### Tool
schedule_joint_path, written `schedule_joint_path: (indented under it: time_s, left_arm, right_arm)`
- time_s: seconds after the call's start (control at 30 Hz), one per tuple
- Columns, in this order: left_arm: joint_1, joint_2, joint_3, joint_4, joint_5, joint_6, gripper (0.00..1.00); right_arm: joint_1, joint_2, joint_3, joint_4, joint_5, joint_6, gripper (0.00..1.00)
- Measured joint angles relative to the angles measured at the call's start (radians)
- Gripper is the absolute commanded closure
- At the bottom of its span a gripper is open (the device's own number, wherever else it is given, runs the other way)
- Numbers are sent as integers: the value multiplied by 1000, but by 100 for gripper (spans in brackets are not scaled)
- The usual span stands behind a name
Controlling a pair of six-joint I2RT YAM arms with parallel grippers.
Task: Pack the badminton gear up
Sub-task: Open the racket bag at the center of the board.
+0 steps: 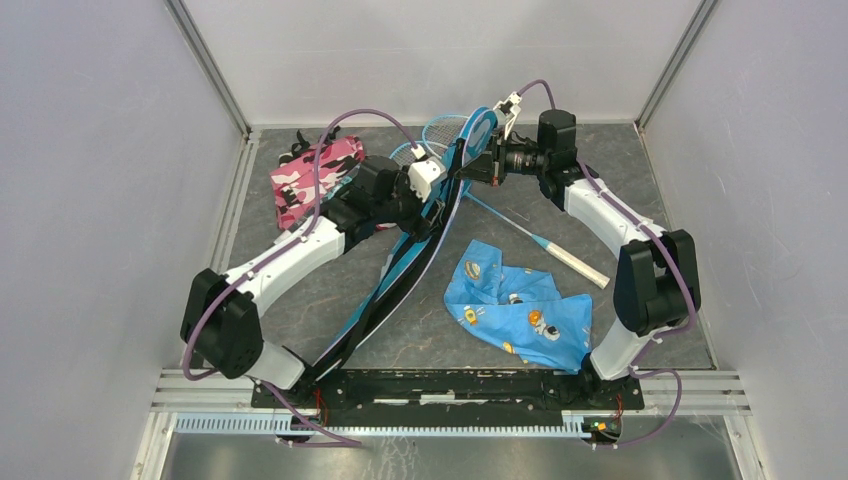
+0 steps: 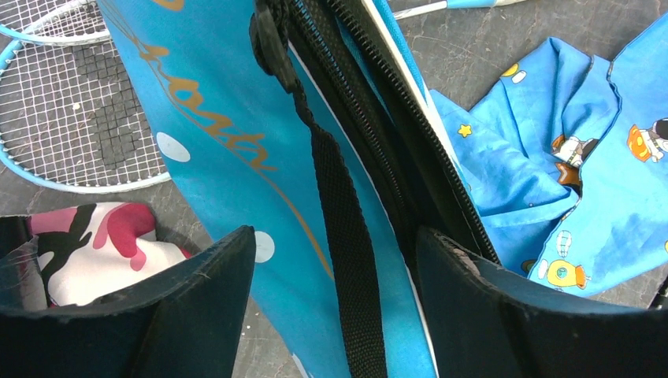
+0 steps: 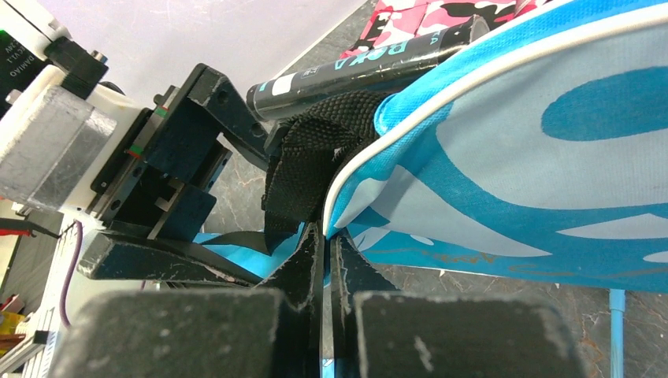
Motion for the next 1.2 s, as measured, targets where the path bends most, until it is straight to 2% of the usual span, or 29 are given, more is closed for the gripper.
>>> schedule_joint_path:
  time_s: [0.3, 0.37, 0.43, 0.57, 0.77, 0.9, 0.93, 1.1, 1.2]
  left_arm:
    - [-38, 51, -6, 24, -145, 1, 17]
    - [-42, 56, -13, 34, -179, 1, 20]
    - [-47, 58, -19, 42, -209, 2, 25]
    - [-52, 62, -32, 58, -267, 11, 45]
    - [-52, 63, -46, 81, -301, 40, 66]
    - [-51, 63, -46, 98, -308, 48, 94]
    - [-51, 63, -46, 100, -308, 50, 98]
    - [-50, 61, -46, 101, -289, 48, 98]
    - [-49, 58, -46, 101, -252, 42, 98]
  right_arm:
    - [-5, 42, 0, -8, -14, -18, 94]
    - [-6, 48, 1, -12, -14, -27, 92]
    - [-6, 50, 1, -19, -15, -35, 91]
    - [-10, 51, 7, -38, -17, -61, 90]
    - [-17, 58, 17, -77, -24, -99, 91]
    - [-18, 66, 31, -126, -26, -130, 91]
    - [-18, 66, 31, -140, -25, -138, 92]
    - [-19, 67, 43, -206, -12, -183, 99]
    - [-19, 67, 50, -238, -6, -211, 100]
